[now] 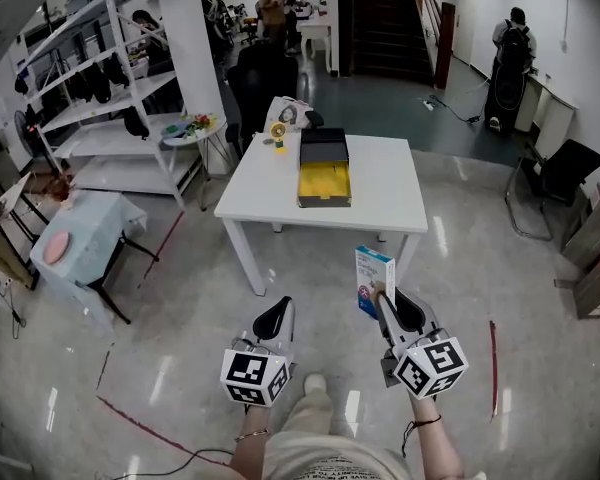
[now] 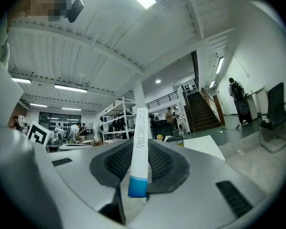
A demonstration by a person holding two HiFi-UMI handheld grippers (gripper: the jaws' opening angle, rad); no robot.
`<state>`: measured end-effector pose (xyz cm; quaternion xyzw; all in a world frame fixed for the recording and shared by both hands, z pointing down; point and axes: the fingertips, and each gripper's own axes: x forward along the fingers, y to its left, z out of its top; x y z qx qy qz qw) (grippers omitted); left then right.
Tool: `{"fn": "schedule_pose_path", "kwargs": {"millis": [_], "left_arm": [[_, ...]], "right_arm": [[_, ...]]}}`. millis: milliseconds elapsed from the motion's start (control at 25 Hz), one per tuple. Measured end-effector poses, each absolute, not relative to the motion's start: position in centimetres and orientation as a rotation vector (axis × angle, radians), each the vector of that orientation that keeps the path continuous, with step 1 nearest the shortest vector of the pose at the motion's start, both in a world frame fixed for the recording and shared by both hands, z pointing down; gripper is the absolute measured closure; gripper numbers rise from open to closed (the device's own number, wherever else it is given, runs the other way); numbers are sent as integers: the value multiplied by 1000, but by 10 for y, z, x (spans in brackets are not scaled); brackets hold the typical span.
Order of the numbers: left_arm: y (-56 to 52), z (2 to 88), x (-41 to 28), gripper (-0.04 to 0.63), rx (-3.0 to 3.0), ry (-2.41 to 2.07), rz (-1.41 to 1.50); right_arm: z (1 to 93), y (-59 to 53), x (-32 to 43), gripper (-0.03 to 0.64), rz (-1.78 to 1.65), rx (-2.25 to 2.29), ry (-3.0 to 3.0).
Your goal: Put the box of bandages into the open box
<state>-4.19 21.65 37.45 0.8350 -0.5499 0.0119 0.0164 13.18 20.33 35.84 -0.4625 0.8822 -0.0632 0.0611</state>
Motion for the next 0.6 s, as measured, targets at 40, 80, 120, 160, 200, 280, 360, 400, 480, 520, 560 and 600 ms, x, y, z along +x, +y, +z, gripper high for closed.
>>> {"fn": "schedule_pose_path", "kwargs": {"millis": [40, 80, 120, 160, 200, 280, 360, 400, 480, 520, 560, 600], "left_arm": [[206, 376, -44, 572, 2592, -1709, 39], [196, 378, -45, 572, 2590, -1706, 42], [184, 379, -46, 572, 2588, -1703, 45], [173, 379, -47, 572, 2585, -1701, 49], [161, 380, -49, 572, 2581, -1699, 52], [137, 380, -54, 572, 2573, -1696, 59], [114, 381, -59, 572, 2571, -1688, 65], [102, 382, -62, 572, 2570, -1683, 66], [77, 383, -69, 572, 2569, -1672, 66], [65, 384, -72, 572, 2567, -1667, 67], [54, 385, -75, 572, 2565, -1663, 68], [43, 386, -78, 572, 2564, -1659, 69]], "right_arm": [[360, 193, 130, 526, -198, -1401, 2668], [362, 182, 129, 526, -204, -1403, 2666], [362, 170, 128, 526, -212, -1405, 2664], [363, 158, 127, 526, -221, -1406, 2660], [363, 146, 126, 526, -232, -1406, 2658], [365, 123, 121, 526, -257, -1398, 2660], [367, 101, 114, 526, -280, -1392, 2668], [368, 89, 111, 526, -289, -1394, 2667], [368, 65, 106, 526, -304, -1403, 2659], [368, 54, 103, 526, -310, -1407, 2657], [369, 43, 100, 526, -316, -1410, 2656], [371, 33, 96, 526, -322, -1412, 2655]]}}
